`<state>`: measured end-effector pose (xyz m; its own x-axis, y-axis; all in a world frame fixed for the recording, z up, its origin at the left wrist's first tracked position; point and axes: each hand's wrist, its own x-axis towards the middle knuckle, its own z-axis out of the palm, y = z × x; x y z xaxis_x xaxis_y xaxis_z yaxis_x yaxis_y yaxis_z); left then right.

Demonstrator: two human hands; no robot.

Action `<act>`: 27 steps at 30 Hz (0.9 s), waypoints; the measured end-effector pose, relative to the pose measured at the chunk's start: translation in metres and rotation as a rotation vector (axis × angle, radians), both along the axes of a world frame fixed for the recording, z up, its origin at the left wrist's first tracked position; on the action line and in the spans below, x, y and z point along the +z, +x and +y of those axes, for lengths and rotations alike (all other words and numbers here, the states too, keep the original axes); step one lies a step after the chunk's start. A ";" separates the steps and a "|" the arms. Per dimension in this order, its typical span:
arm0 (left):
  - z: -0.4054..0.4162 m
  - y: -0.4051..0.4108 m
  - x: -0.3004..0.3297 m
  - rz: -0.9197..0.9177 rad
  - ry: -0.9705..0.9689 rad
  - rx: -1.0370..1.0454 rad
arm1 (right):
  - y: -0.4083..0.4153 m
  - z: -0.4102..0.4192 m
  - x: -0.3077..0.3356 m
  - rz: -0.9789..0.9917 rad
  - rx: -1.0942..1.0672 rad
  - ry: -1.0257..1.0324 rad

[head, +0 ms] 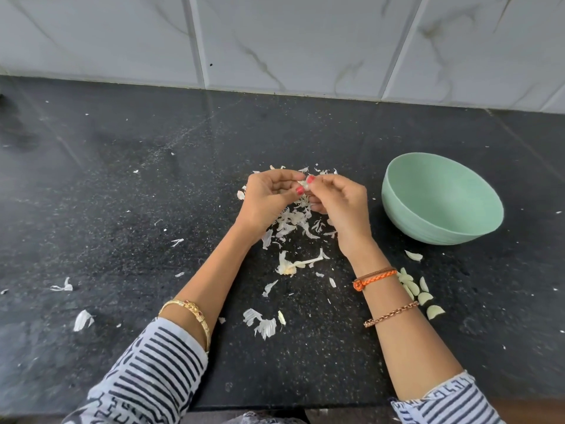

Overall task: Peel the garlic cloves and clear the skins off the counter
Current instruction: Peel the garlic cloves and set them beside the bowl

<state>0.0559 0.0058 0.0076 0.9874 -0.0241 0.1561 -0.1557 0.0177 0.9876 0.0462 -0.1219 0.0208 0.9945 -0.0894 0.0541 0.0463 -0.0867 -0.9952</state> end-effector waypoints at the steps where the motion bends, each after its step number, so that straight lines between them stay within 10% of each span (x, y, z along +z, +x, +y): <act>1: -0.001 0.000 -0.001 -0.009 0.020 -0.025 | 0.000 -0.001 -0.001 0.007 0.003 0.017; 27: -0.010 0.002 -0.001 -0.233 -0.057 -0.089 | -0.004 0.011 0.004 0.056 -0.133 0.234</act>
<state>0.0582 -0.0042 0.0065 0.9190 -0.0935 0.3831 -0.3746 0.0963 0.9222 0.0427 -0.1106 0.0251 0.9740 -0.2232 -0.0381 -0.0057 0.1438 -0.9896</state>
